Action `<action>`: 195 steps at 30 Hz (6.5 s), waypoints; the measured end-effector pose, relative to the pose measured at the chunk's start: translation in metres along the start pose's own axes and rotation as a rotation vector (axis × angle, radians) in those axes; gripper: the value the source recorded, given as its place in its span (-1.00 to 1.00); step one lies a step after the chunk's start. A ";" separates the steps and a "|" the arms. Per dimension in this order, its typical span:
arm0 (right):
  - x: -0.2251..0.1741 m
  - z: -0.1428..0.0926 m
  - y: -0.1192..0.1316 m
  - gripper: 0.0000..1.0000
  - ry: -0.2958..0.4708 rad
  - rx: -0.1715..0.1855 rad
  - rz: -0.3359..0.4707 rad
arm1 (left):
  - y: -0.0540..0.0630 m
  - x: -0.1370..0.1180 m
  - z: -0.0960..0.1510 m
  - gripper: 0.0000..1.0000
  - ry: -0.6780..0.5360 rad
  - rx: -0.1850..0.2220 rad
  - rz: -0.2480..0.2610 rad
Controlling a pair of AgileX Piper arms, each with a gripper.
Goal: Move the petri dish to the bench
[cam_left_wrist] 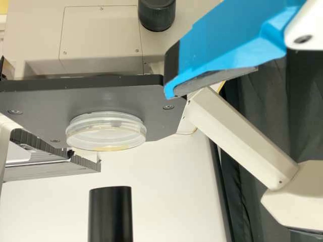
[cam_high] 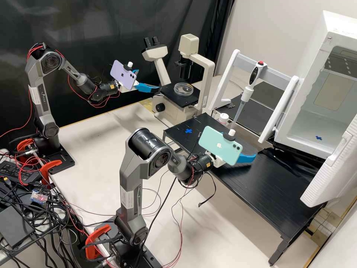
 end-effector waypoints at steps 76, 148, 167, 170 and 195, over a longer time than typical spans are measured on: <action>0.142 -0.252 -0.212 -1.00 0.122 -0.105 -0.478 | 0.000 0.000 0.000 1.00 0.000 0.000 0.000; -0.070 -0.066 -0.076 -1.00 0.321 -0.053 -0.258 | 0.000 0.000 0.000 1.00 0.000 0.000 0.000; -0.055 -0.056 -0.083 -1.00 0.299 -0.029 -0.258 | 0.000 0.000 0.000 1.00 0.000 0.000 0.000; -0.051 -0.057 -0.084 -1.00 0.296 -0.030 -0.262 | 0.000 0.000 0.000 1.00 0.000 0.000 0.000; -0.059 -0.062 -0.077 1.00 0.325 -0.061 -0.220 | 0.000 0.000 0.000 1.00 0.000 0.000 0.000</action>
